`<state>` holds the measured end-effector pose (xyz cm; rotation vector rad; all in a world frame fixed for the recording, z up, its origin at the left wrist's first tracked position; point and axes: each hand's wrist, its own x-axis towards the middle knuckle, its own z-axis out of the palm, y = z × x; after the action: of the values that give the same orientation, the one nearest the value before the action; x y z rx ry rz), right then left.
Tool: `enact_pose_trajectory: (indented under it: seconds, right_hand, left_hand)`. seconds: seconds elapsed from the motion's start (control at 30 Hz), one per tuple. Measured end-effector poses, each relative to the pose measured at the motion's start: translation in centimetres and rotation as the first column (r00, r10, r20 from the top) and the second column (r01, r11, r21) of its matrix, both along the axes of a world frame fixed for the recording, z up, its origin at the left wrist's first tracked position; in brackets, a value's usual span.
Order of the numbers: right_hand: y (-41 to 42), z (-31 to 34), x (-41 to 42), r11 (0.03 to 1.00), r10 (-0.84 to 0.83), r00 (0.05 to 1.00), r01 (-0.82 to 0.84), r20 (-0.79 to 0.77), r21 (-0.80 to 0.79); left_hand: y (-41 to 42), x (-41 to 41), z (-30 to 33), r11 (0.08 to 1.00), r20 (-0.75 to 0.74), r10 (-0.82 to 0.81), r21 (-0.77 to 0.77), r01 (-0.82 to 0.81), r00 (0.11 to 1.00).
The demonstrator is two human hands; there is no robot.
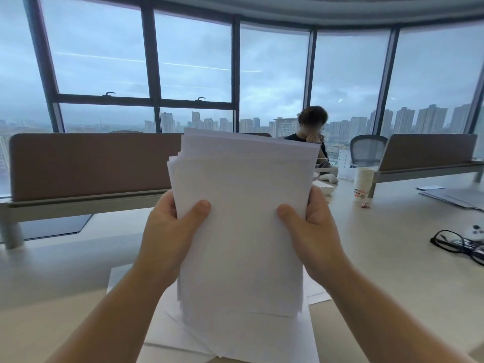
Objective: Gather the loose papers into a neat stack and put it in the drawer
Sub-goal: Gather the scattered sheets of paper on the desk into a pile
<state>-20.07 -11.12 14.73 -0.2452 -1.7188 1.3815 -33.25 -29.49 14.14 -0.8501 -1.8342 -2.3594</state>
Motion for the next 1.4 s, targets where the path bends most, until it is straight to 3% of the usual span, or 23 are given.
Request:
enact_pose_trajectory:
  seconds: [0.1, 0.2, 0.3, 0.53, 0.67, 0.83, 0.97, 1.03, 1.13, 1.2, 1.23, 1.3, 1.33, 1.37, 1.4]
  right_hand:
    - [-0.1, -2.5, 0.0, 1.0, -0.011, 0.998, 0.012, 0.067, -0.015]
    - [-0.3, -3.7, 0.0, 0.999, -0.043, 0.992, 0.041, 0.118, 0.017]
    - [-0.1, -2.6, -0.4, 0.995, -0.085, 0.992, 0.078, 0.098, 0.068]
    - [0.3, -0.6, -0.2, 0.997, -0.071, 0.997, 0.07, 0.014, 0.038]
    - [0.7, -4.9, -0.2, 0.999, -0.03, 0.989, 0.034, 0.145, -0.025]
    - [1.8, -9.1, 0.1, 1.0, 0.007, 0.944, -0.016, 0.331, 0.026]
    - [3.2, -8.8, -0.9, 0.996, -0.063, 0.941, 0.037, 0.334, 0.084]
    - [4.2, -8.0, -1.3, 1.0, 0.008, 0.947, -0.006, 0.32, -0.005]
    - [6.1, -8.5, -1.5, 0.956, 0.158, 0.955, -0.084, 0.251, -0.282]
    - [7.2, -9.5, -1.4, 0.9, 0.167, 0.968, -0.071, 0.19, -0.43]
    - [7.7, -9.6, -1.2, 0.877, 0.155, 0.973, -0.056, 0.172, -0.476]
    - [8.7, -10.0, -1.1, 0.844, 0.104, 0.982, -0.003, 0.158, -0.537]
    - [9.2, -10.2, -1.1, 0.83, 0.075, 0.984, 0.027, 0.16, -0.557]
    - [9.6, -10.4, -1.0, 0.812, 0.053, 0.986, 0.05, 0.159, -0.581]
    - [9.9, -10.5, -0.9, 0.788, 0.048, 0.986, 0.059, 0.157, -0.612]
  left_hand:
    - [0.1, 0.1, -2.2, 0.999, 0.107, -0.024, -0.045, 0.029, 0.994]
    - [0.6, 0.7, -3.3, 0.994, 0.121, 0.021, -0.11, -0.007, 0.992]
    - [1.2, 0.8, -2.4, 0.99, 0.081, 0.082, -0.124, -0.071, 0.993]
    - [1.5, 0.8, -0.1, 0.999, 0.105, 0.02, -0.046, -0.015, 0.994]
    - [1.2, 0.9, -3.0, 0.979, 0.16, 0.014, -0.201, 0.018, 0.987]
    - [0.4, 0.8, -6.0, 0.888, 0.13, 0.055, -0.459, 0.011, 0.99]
    - [1.0, 0.7, -5.1, 0.887, 0.096, 0.064, -0.462, -0.012, 0.993]
    - [1.3, 1.2, -3.9, 0.925, 0.184, 0.05, -0.378, 0.024, 0.982]
    - [0.8, 1.7, -2.2, 0.933, 0.373, 0.018, -0.34, 0.119, 0.927]
    - [-0.4, 1.4, -2.2, 0.828, 0.32, 0.033, -0.539, 0.153, 0.947]
    - [-1.0, 1.1, -2.1, 0.707, 0.221, 0.062, -0.698, 0.113, 0.973]
    - [-2.3, 0.8, -2.7, 0.284, -0.045, 0.077, -0.957, -0.065, 0.996]
    - [-2.8, 0.7, -3.2, 0.05, -0.133, 0.043, -0.99, -0.135, 0.99]
    - [-3.0, 0.7, -3.7, -0.118, -0.165, 0.012, -0.98, -0.162, 0.986]
    - [-3.0, 0.8, -4.0, -0.219, -0.157, -0.009, -0.963, -0.155, 0.988]
